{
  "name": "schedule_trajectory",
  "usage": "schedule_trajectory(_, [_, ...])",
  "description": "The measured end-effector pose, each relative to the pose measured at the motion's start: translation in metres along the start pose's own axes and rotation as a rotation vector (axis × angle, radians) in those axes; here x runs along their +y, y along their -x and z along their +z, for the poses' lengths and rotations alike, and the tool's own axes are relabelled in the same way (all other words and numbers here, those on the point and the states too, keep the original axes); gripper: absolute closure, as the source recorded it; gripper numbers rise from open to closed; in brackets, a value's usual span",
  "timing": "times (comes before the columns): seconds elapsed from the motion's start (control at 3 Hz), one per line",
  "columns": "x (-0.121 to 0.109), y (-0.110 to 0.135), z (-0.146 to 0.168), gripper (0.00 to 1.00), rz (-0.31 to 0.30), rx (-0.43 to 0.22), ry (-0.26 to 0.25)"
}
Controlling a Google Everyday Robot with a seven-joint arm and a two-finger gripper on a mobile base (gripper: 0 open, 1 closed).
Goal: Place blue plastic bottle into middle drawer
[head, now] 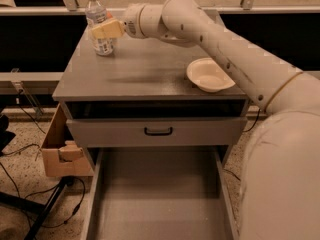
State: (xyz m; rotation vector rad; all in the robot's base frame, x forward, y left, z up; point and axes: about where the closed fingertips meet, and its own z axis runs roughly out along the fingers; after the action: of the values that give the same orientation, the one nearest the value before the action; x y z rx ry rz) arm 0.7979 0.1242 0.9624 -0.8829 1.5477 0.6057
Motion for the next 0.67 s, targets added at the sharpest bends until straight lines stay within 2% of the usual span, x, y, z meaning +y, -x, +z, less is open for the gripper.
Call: schedule_trajectory(0.67, [-0.017, -0.002, 0.06, 0.02, 0.027, -0.125, -0.008])
